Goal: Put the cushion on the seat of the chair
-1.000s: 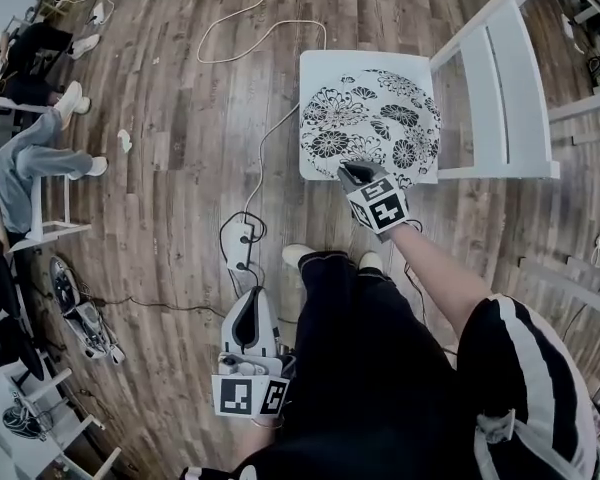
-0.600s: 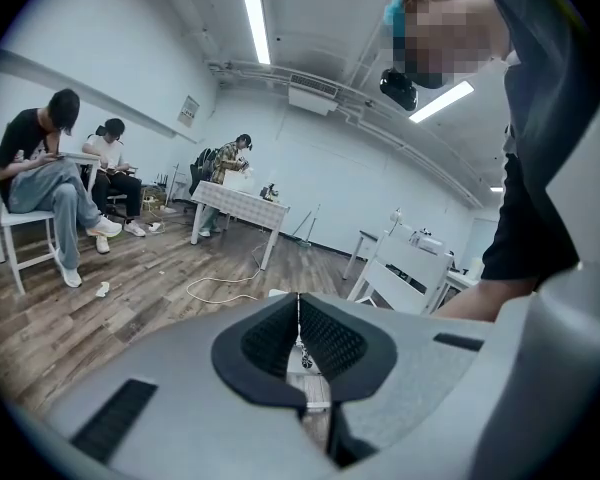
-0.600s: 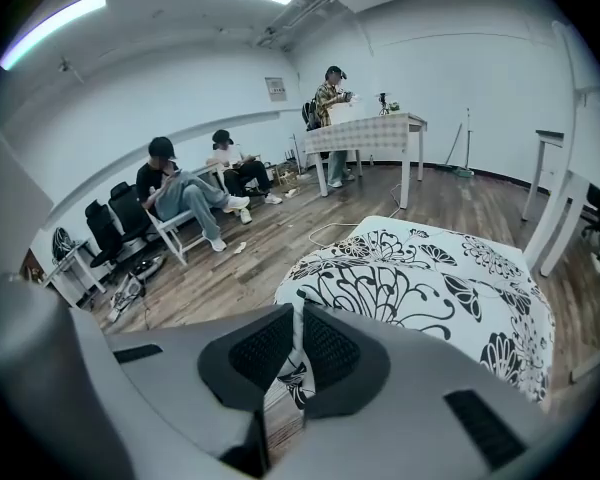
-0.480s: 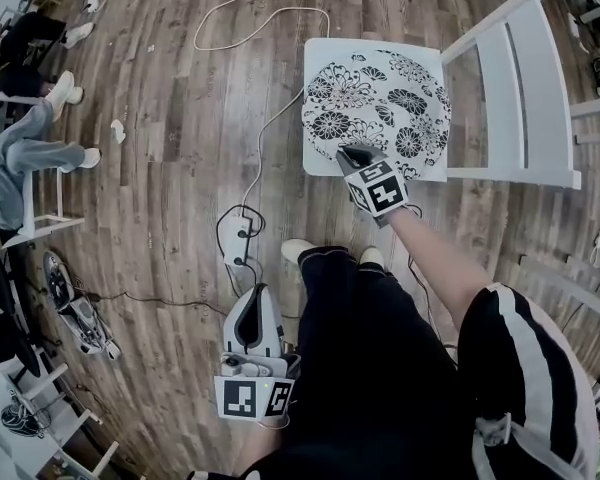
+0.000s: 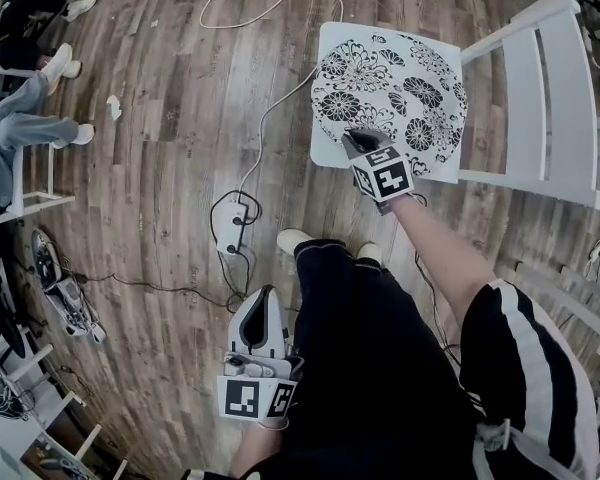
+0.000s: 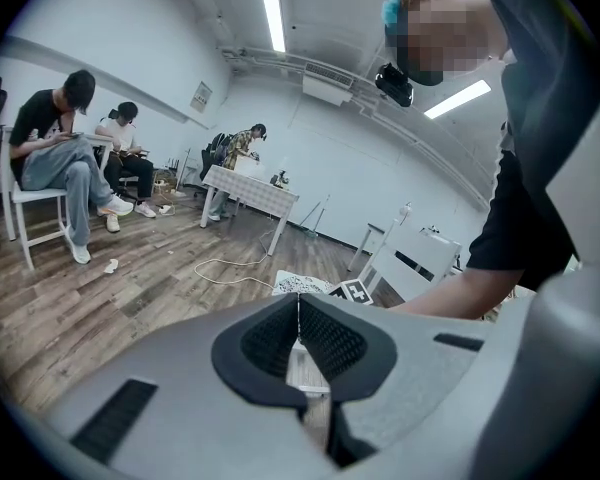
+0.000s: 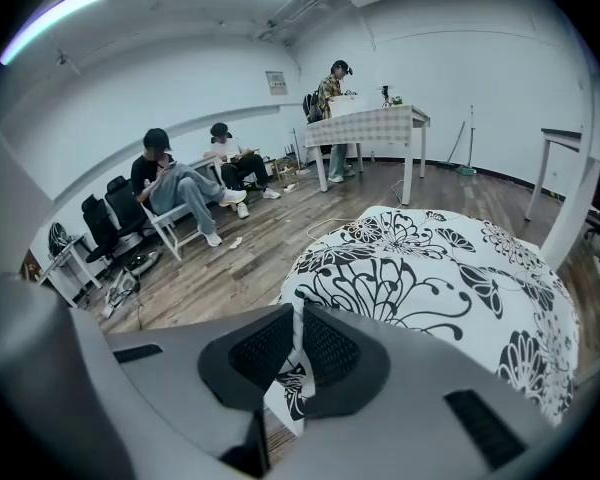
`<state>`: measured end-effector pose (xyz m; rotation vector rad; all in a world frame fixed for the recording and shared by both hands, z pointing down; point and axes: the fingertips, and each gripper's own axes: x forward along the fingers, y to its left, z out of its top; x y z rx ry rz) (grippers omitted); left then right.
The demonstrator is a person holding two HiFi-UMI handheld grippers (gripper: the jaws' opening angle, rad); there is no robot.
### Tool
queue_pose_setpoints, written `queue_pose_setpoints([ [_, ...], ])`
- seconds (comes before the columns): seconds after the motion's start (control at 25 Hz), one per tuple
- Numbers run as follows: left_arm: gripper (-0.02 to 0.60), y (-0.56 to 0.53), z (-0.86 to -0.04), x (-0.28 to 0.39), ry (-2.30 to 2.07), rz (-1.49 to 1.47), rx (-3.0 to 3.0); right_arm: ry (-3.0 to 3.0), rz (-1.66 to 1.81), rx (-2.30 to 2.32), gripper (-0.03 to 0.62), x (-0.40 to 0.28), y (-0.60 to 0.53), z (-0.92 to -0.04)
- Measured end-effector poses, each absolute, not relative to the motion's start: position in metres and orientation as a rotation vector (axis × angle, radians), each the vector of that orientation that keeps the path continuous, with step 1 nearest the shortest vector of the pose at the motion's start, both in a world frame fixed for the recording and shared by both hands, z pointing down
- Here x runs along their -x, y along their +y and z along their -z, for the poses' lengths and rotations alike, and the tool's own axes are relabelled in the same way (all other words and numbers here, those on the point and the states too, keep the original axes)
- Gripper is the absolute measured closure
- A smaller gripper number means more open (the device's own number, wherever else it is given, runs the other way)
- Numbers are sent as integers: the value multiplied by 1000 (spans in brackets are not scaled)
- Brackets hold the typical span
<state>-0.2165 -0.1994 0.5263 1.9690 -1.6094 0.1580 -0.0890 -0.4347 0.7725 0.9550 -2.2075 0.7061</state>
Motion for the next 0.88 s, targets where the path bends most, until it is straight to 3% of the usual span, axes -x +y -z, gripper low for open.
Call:
queue_pose_setpoints([
  [0.88, 574, -193, -553, 224, -1626, -133, -1915, -2177, -749, -1031, 554, 91, -440, -811],
])
